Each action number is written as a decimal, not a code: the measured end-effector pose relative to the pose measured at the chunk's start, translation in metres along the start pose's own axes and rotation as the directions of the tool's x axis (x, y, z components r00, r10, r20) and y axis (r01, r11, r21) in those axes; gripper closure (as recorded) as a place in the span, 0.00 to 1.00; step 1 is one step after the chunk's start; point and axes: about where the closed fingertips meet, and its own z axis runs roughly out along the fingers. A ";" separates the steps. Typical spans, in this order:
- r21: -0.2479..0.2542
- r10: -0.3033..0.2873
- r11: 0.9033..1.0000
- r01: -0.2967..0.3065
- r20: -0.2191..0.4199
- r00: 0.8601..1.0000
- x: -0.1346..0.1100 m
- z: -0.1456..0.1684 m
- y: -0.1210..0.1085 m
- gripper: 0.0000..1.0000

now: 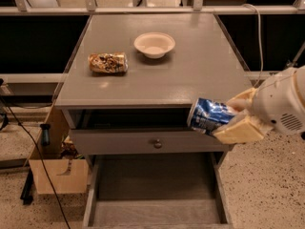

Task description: Place pepsi can into middle drawer

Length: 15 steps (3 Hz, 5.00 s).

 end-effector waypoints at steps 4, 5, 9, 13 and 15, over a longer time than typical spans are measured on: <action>-0.047 0.110 0.993 -0.105 0.121 0.987 0.059 0.117 0.023 1.00; -0.084 0.103 0.992 -0.092 0.140 0.985 0.070 0.150 0.014 1.00; -0.142 0.169 0.979 -0.146 0.168 0.971 0.135 0.223 -0.002 1.00; -0.287 0.301 0.917 -0.276 0.049 0.952 0.185 0.317 0.001 1.00; -0.348 0.378 0.865 -0.362 -0.022 0.925 0.211 0.374 0.026 1.00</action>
Offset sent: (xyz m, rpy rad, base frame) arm -0.0263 0.0180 -0.1204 0.1514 0.0770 -0.1005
